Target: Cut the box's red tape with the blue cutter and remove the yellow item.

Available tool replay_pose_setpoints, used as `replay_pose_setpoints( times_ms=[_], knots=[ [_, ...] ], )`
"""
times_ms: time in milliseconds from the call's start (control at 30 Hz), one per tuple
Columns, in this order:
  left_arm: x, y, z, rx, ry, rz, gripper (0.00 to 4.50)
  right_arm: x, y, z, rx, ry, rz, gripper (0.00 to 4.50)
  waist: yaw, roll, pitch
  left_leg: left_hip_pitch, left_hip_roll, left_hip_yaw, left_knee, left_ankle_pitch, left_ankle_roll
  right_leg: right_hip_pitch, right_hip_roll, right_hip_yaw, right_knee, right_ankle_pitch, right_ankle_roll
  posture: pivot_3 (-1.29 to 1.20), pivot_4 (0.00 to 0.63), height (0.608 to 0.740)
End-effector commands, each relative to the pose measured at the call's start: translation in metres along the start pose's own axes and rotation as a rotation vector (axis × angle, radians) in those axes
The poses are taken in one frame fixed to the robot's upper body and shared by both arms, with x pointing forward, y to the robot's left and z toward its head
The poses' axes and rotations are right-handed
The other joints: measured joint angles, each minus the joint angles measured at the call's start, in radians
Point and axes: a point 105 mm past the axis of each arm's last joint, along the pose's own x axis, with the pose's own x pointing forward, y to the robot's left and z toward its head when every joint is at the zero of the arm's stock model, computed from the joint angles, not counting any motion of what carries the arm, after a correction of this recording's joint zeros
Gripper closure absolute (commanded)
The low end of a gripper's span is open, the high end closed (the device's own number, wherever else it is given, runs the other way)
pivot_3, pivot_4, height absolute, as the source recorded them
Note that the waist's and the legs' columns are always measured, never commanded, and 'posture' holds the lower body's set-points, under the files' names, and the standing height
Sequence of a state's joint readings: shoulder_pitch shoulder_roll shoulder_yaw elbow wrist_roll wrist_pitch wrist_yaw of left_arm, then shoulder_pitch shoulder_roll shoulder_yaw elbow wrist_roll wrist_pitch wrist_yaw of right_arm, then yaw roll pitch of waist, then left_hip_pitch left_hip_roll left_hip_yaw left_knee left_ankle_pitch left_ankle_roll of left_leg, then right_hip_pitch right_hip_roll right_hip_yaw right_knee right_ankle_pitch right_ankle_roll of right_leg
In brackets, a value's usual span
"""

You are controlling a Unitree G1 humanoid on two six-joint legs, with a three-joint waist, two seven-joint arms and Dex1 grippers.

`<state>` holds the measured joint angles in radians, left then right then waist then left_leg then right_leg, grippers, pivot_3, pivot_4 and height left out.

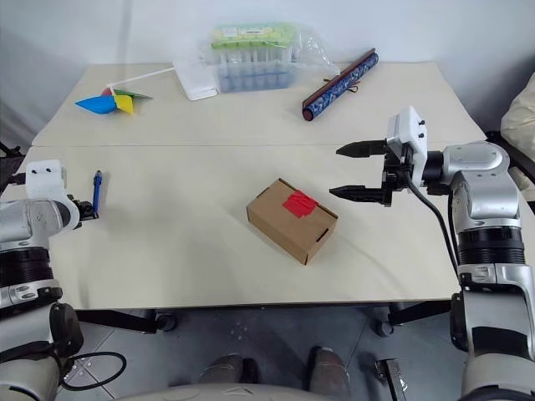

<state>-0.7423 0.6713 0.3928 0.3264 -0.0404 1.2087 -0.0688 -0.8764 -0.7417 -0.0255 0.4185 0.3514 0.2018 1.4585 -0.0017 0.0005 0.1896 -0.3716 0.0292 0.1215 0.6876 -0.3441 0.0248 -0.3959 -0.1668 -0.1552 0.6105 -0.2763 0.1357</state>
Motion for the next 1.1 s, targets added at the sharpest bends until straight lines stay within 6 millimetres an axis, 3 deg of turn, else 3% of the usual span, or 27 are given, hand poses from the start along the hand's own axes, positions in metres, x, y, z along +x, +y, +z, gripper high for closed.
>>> replay_pose_setpoints(
  times_ms=[33,367,633,733,900,1100],
  knots=[
    [-0.005,-0.002,0.004,0.012,-0.002,-0.011,2.86,-0.005,-0.001,0.009,-0.042,-0.002,-0.014,0.0,-0.001,0.0,0.0,0.0,0.0,0.0,0.0,0.0,0.0,0.0,0.0,0.0,0.0,0.0,0.0,0.0,0.15,0.74],
    [-0.032,0.001,0.04,-0.012,-0.217,-0.028,2.86,-0.005,-0.001,0.009,-0.043,-0.004,-0.018,0.0,-0.003,0.0,0.0,-0.002,0.0,-0.001,-0.001,0.0,0.0,-0.001,0.0,-0.001,-0.001,0.0,0.0,0.0,0.15,0.74],
    [-0.037,0.018,0.028,-0.004,-0.248,0.007,2.86,-0.006,-0.001,0.009,-0.039,-0.001,-0.017,0.0,-0.004,0.0,0.0,-0.002,0.0,0.0,-0.002,0.0,0.0,-0.001,0.0,-0.001,-0.002,0.0,0.0,0.0,0.15,0.74],
    [-0.039,0.027,0.023,0.018,-0.249,0.065,2.3,-0.006,0.0,0.008,-0.036,0.0,-0.014,0.0,-0.003,-0.001,0.001,-0.002,0.0,-0.001,-0.002,0.0,0.0,-0.001,0.0,-0.001,-0.003,0.0,0.0,0.0,0.15,0.74],
    [-0.034,0.027,0.017,-0.038,-0.241,0.072,0.84,-0.005,-0.001,0.007,-0.035,0.002,-0.012,0.0,0.0,-0.001,0.001,-0.002,0.0,-0.001,-0.002,0.0,0.0,-0.001,0.0,-0.001,-0.003,0.0,0.0,0.0,0.15,0.74],
    [-0.017,0.011,0.009,-0.074,-0.192,-0.026,0.84,-0.002,-0.001,0.008,-0.037,-0.001,-0.006,0.0,-0.002,-0.001,0.001,-0.002,0.0,0.0,-0.002,0.0,0.0,-0.001,0.0,-0.001,-0.003,0.0,0.0,0.0,0.15,0.74]
  ],
)
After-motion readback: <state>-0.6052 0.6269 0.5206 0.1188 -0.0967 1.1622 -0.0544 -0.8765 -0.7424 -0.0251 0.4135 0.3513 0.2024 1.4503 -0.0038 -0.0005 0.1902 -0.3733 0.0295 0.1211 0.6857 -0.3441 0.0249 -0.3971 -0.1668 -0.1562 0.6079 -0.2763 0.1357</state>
